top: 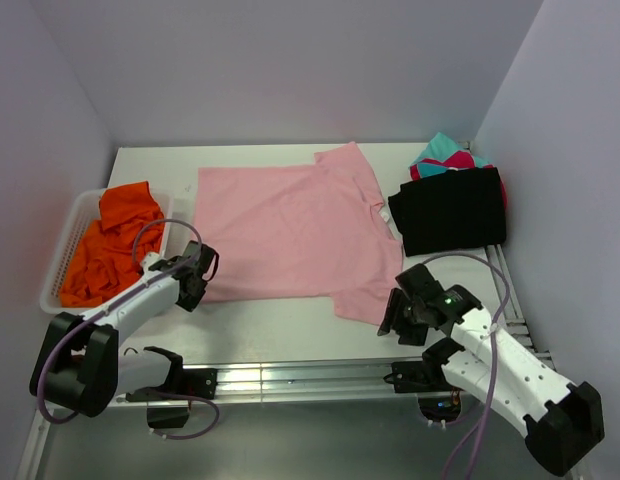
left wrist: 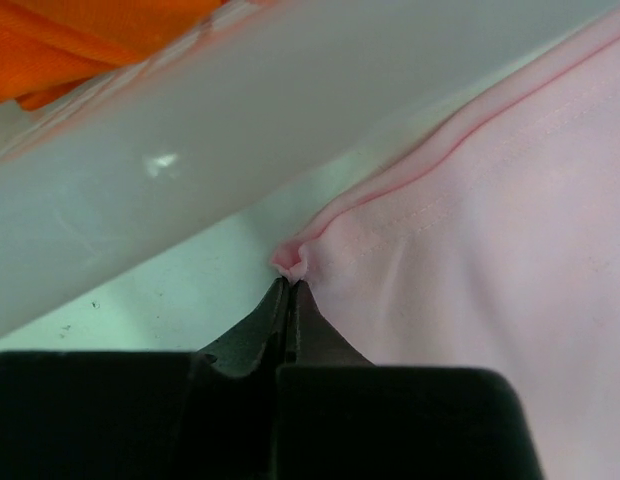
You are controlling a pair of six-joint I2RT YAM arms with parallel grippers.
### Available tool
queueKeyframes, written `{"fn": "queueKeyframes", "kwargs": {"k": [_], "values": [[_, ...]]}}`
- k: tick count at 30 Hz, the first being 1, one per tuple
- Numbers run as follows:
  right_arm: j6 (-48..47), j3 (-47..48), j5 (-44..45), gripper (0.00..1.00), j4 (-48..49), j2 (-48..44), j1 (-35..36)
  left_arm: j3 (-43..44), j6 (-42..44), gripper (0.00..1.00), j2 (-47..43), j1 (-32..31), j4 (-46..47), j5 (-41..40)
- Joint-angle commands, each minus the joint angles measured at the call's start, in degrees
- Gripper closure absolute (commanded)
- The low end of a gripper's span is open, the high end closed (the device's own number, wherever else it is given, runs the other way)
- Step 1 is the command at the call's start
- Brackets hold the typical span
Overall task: Fold and stack the t-shirts
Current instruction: Grap the side of the flattened tshirt closest away from the robot with both arms
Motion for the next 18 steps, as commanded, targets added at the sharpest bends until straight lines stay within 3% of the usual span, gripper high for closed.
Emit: {"fn": "queueKeyframes", "kwargs": {"k": [1,11,18], "values": [[0.9,-1.5,-0.4,0.37,10.4,2.9,0.2,2.2,2.4,1.00,-0.9,0.3,-0.1,0.7],[0.3,-1.4,3.8,0.39,20.2,13.6,0.2,1.3,6.1,1.00,-6.7,0.8,-2.0,1.0],[0.6,-1.6,7.2,0.40,19.1,15.2,0.2,0.8,9.3,1.00,-8.6,3.7,-2.2,1.0]]}}
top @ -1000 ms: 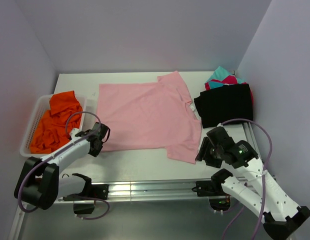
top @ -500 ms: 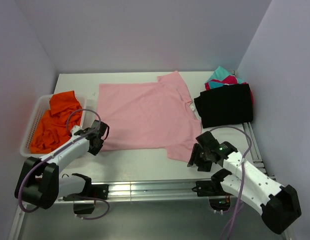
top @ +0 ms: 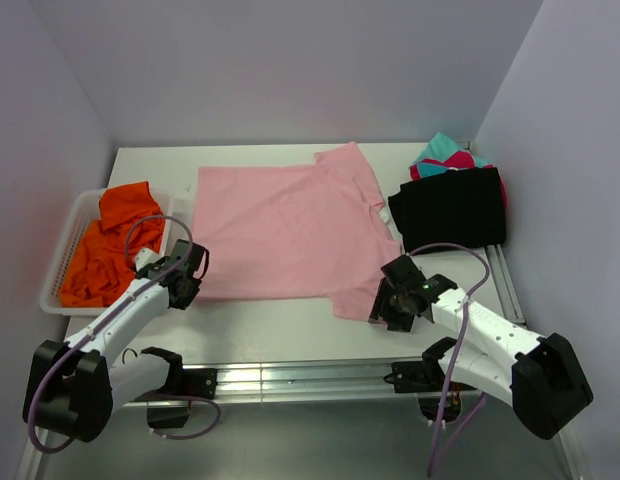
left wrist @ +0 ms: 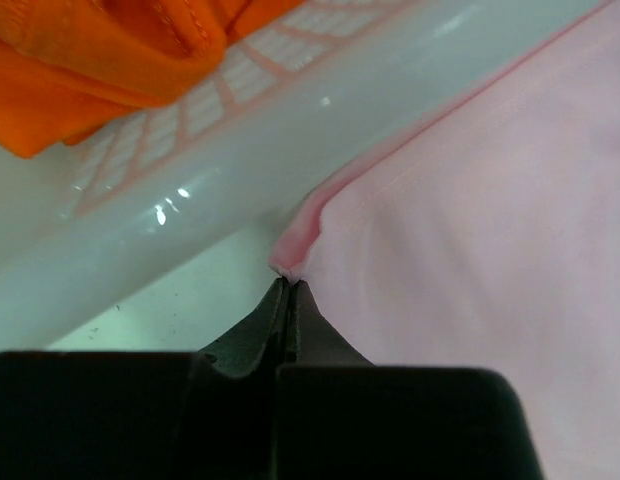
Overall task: Fold and stack the t-shirts
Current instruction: Grap the side of the flattened tshirt closest away from the robot with both arms
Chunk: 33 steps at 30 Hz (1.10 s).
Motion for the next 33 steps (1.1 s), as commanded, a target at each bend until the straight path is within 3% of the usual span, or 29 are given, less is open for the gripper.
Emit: {"fn": "queueKeyframes", "kwargs": {"k": [1,9,20,24,30,33], "values": [[0.4,1.2,5.2,0.40,-1.0,-0.3,0.2,0.4,3.0,1.00,-1.4,1.5,-0.3,0.1],[2.3,5.1,9.0,0.40,-8.7,-4.9,0.2,0.7,4.4,1.00,-0.7,2.6,0.6,0.6],[1.9,3.1,8.3,0.43,-1.4,3.5,0.2,1.7,5.3,1.00,-0.1,2.8,0.7,0.6],[1.7,2.4,7.8,0.49,1.5,6.3,0.2,1.4,5.7,1.00,-0.8,3.2,0.3,0.5],[1.2,4.2,7.5,0.76,2.4,9.1,0.2,0.8,6.5,1.00,-1.8,4.0,0.4,0.7],[0.7,4.4,7.5,0.82,2.3,9.3,0.2,1.1,6.7,1.00,-1.4,4.2,0.4,0.7]]}}
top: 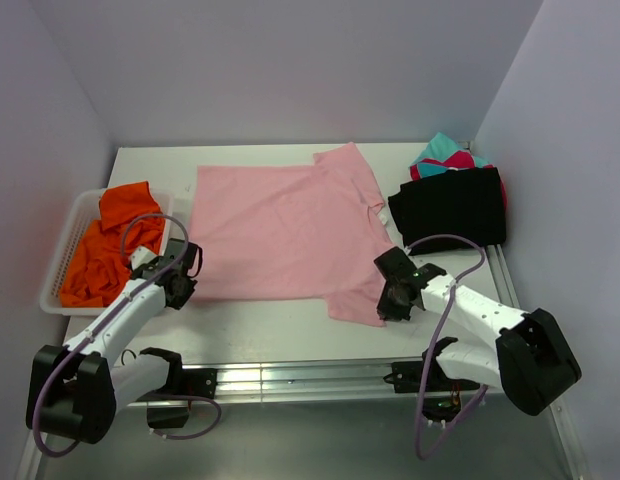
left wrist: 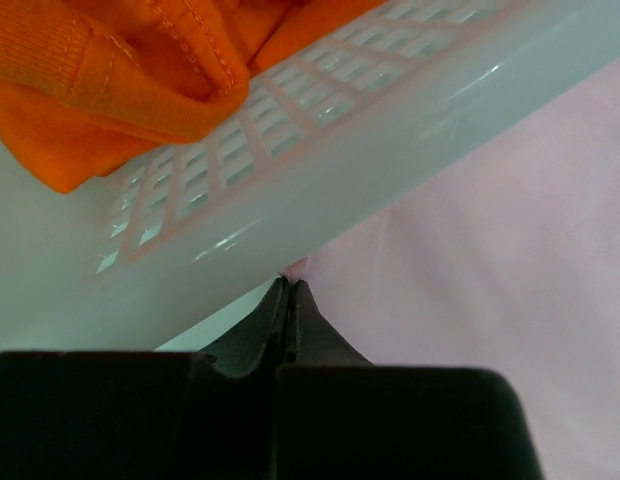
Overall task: Fold and stack the t-shirts
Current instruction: Grap the side of the flattened tshirt closest away from the robot with both arms
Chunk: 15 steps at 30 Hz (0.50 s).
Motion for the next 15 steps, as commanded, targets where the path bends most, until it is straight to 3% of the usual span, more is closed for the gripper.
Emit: {"fn": "queueKeyframes", "kwargs": {"k": [1,4,15], "values": [[-0.2,0.4,0.9,0.86,2.1,1.1,0.2,1.3,1.4,1.00,-0.5,0.7,0.3,-0.2],[-0.1,0.6,0.9,1.00,1.2,0.8,0.2,1.4,1.6,1.00,-0.7,0.8,0.3,0.1],[1.5,3.7,1.7,1.00,-10.3,-7.8,0.2,5.3,-1.2,1.00,-3.7,0.9,-6.6,3.2]]}}
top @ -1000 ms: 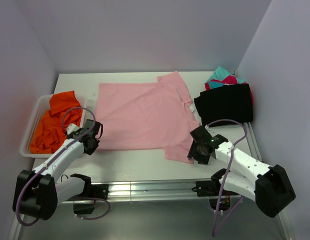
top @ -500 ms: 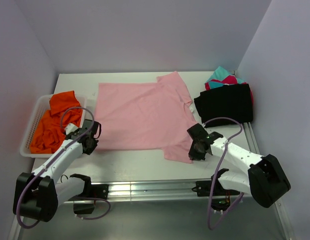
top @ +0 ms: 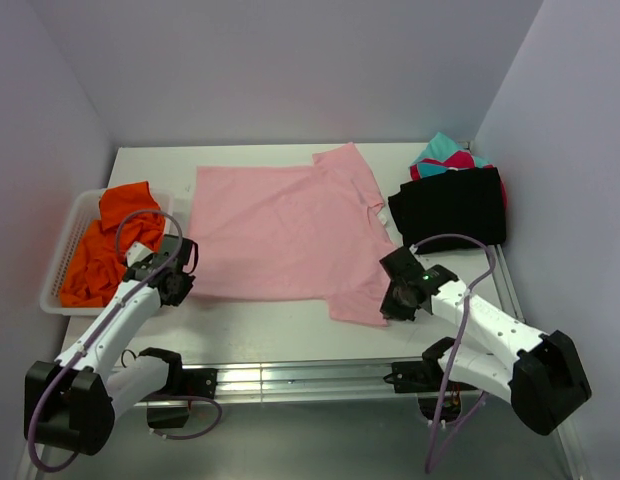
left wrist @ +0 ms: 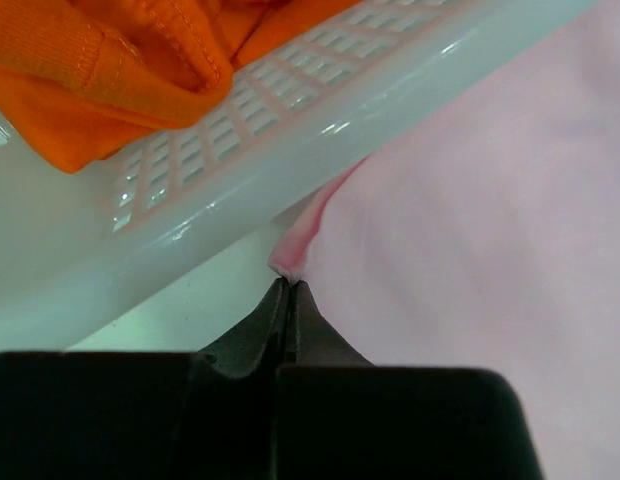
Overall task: Fold and stack the t-shirts
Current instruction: Grap the side of the flattened tshirt closest away from the robot with both arms, then fold the flattened tshirt in 1/3 of the way
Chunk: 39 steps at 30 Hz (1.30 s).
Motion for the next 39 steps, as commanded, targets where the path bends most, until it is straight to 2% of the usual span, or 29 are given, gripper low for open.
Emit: {"fn": "queueKeyframes", "kwargs": {"k": [1,6,18,31,36,39], "values": [[1.4,2.1,1.3,1.00,-5.2,-2.7,0.2,2.4,-1.3,1.00,0.0,0.2,-3.3,2.6],[1.4,5.4,2.4,1.00,-7.8,-4.2,0.2,2.6,-0.9,1.00,-1.3,0.3,-2.8,3.4],[-4.2,21.5,3.8,1.00,-5.9,8.2,-3.9,15.3,3.2,1.00,7.9,1.5,-1.0,3.8],[-10.9,42.2,3.2,1.00,-5.3,29.8,-11.5,27.6,8.1,1.00,23.3,5.5,3.1,5.0],[-12.3,56.2,2.6,1.00,-6.7,41.2,-13.8,34.0,9.9,1.00,30.8,7.6,5.2,3.9],[-12.6,66.4,2.9,1.00,-8.8,49.9,-14.8,38.3,10.7,1.00,38.3,9.0,6.7,3.6]]}}
